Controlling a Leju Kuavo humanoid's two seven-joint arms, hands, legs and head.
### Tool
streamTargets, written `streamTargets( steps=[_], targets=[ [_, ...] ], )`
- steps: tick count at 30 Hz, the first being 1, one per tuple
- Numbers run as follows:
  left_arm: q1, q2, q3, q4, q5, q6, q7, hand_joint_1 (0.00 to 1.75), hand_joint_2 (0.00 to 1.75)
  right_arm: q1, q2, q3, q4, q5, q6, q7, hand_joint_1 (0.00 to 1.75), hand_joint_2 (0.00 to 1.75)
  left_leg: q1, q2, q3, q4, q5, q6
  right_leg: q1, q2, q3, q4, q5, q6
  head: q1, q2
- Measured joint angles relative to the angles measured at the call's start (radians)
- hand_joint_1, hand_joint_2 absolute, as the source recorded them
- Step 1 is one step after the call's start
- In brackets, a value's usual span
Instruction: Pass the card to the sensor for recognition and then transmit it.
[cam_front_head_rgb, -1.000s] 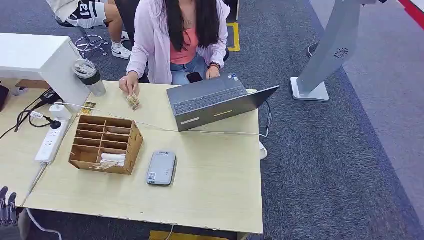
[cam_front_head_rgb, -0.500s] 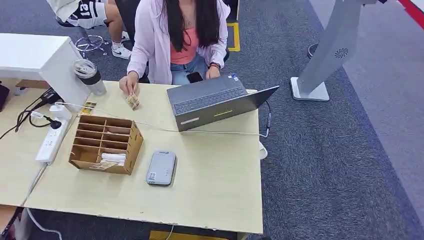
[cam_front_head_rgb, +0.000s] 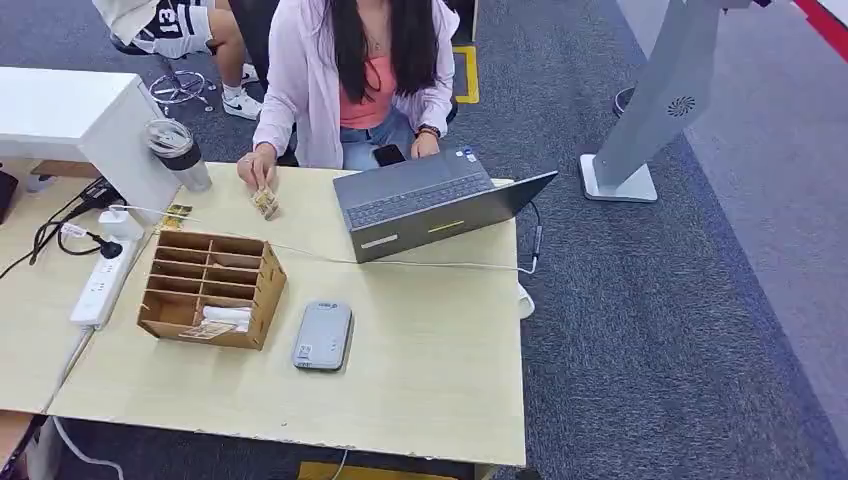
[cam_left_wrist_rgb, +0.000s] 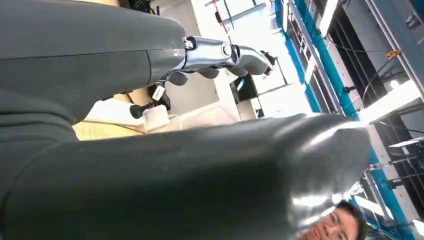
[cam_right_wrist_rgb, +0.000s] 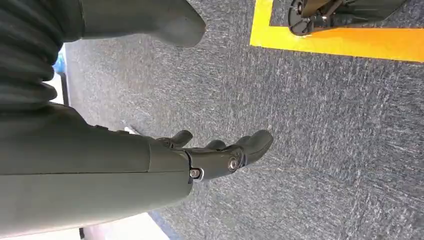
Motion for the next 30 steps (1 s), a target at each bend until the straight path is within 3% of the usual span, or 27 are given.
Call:
streamTargets(
  steps=[8,10,12,14,15,17,20,22,25,27,30],
  targets=[
    [-0.001,0.002,-0.002,0.0,-0.001,0.001,0.0,0.0,0.0,0.0,0.0,0.0,0.0,0.0,0.0,0.0,0.0,1.75,0.0,0.0,0.0,0.0,0.0,0.0,0.0,0.0,0.0,0.0,0.0,0.0,0.0,0.0],
    [-0.006,0.006,-0.007,0.001,-0.085,0.073,-0.003,0.0,0.0,0.0,0.0,0.001,0.0,0.014,0.002,0.0,0.0,1.75,0.0,0.0,0.001,0.0,0.0,0.0,0.0,0.0,-0.003,0.0,0.0,0.0,0.0,0.0],
    [-0.04,0.028,-0.047,0.016,-0.298,0.211,0.047,0.0,0.0,-0.004,0.0,0.005,0.0,0.035,0.001,0.009,0.0,1.75,0.0,-0.001,0.0,0.001,0.002,0.002,0.0,-0.002,-0.007,-0.001,0.001,0.0,0.0,0.0],
    [-0.116,0.046,-0.139,0.053,-0.543,0.341,0.211,0.0,0.0,-0.014,0.0,0.014,0.0,0.057,0.007,0.019,0.0,1.75,0.0,-0.007,-0.003,0.002,0.006,0.001,0.0,-0.008,-0.008,-0.001,0.003,0.002,-0.001,0.0],
    [-0.179,0.054,-0.208,0.094,-0.672,0.42,0.324,0.0,0.0,-0.025,0.001,0.02,0.0,0.075,0.016,0.026,0.0,1.75,0.0,-0.01,-0.006,0.002,0.008,0.002,0.0,-0.01,-0.009,-0.001,0.004,0.002,-0.001,0.0],
    [-0.323,0.065,-0.34,0.227,-0.838,0.543,0.474,0.0,0.0,-0.047,0.007,0.032,0.001,0.1,0.024,0.038,0.0,1.75,0.0,-0.013,-0.012,0.002,0.013,0.0,0.0,-0.013,-0.011,0.0,0.01,0.003,0.001,0.0],
    [-0.541,0.069,-0.477,0.46,-0.959,0.678,0.556,0.0,0.0,-0.059,0.012,0.045,0.001,0.123,0.032,0.058,0.0,1.75,0.0,-0.01,-0.02,0.003,0.02,0.002,0.0,-0.009,-0.016,0.0,0.019,0.003,0.001,0.0],
    [-0.655,0.066,-0.551,0.605,-1.009,0.727,0.58,0.0,0.0,-0.065,0.017,0.045,0.002,0.133,0.034,0.069,0.0,1.75,0.0,-0.002,-0.022,0.003,0.022,0.001,0.0,-0.002,-0.021,0.0,0.024,0.003,0.002,0.0],
    [-0.768,0.054,-0.624,0.761,-1.027,0.742,0.592,0.0,0.0,-0.069,0.021,0.051,0.003,0.137,0.034,0.078,0.0,1.75,0.0,0.004,-0.023,0.004,0.022,0.001,0.0,0.005,-0.024,0.0,0.027,0.003,0.001,0.0],
    [-0.809,0.03,-0.658,0.823,-1.015,0.739,0.567,0.0,0.0,-0.068,0.021,0.051,0.004,0.128,0.035,0.08,0.0,1.75,0.0,0.005,-0.023,0.004,0.022,0.001,0.0,0.006,-0.024,0.0,0.027,0.004,0.001,0.0],
    [-0.829,-0.012,-0.691,0.873,-1.02,0.742,0.576,0.0,0.0,-0.068,0.021,0.051,0.005,0.119,0.036,0.077,0.0,1.75,0.0,0.004,-0.023,0.004,0.023,0.002,0.0,0.006,-0.024,0.0,0.027,0.004,0.001,0.0]
  ],
)
